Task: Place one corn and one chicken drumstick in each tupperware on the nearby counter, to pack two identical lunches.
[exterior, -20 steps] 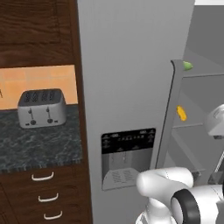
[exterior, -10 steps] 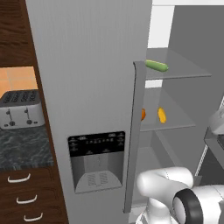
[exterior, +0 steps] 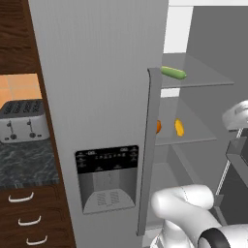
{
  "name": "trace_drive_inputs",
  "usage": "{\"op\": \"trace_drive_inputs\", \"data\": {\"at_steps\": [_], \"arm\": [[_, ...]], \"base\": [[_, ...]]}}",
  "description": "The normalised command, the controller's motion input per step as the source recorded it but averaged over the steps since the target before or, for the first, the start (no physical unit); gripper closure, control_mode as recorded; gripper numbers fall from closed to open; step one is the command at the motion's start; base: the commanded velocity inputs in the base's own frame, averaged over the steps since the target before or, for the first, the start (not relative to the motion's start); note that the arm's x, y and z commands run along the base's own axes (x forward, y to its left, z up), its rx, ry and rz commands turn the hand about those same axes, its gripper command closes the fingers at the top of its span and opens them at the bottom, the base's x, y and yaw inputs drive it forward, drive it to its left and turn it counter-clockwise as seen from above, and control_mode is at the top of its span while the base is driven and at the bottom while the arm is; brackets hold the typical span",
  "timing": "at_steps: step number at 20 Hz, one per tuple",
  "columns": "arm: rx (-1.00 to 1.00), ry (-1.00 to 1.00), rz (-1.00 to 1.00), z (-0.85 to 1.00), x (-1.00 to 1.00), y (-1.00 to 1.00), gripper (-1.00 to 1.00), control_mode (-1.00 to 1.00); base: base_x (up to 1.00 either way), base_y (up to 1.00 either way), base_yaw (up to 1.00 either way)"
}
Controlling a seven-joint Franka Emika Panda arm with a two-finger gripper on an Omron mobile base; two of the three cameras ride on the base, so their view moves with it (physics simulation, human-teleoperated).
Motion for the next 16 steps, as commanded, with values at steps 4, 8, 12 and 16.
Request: {"op": "trace_drive_inputs", "data": {"at_steps": [4,8,12,16], "arm": [[-0.01,-0.21,0.01,0.43,0.72,-0.13,-1.0,-1.0],[-0.1,-0.12,0.12,0.4,0.58,-0.17,-1.0,-1.0],[-0.05,0.02,0.16,0.2,0.71,-0.19,-1.0,-1.0],[-0.18,0.0,0.21,-0.19,0.61,-0.07,-1.0,-1.0]], "base": [[0.0,0.0,0.0],[0.0,0.0,0.0],[0.0,0.0,0.0],[0.0,0.0,0.0]]}}
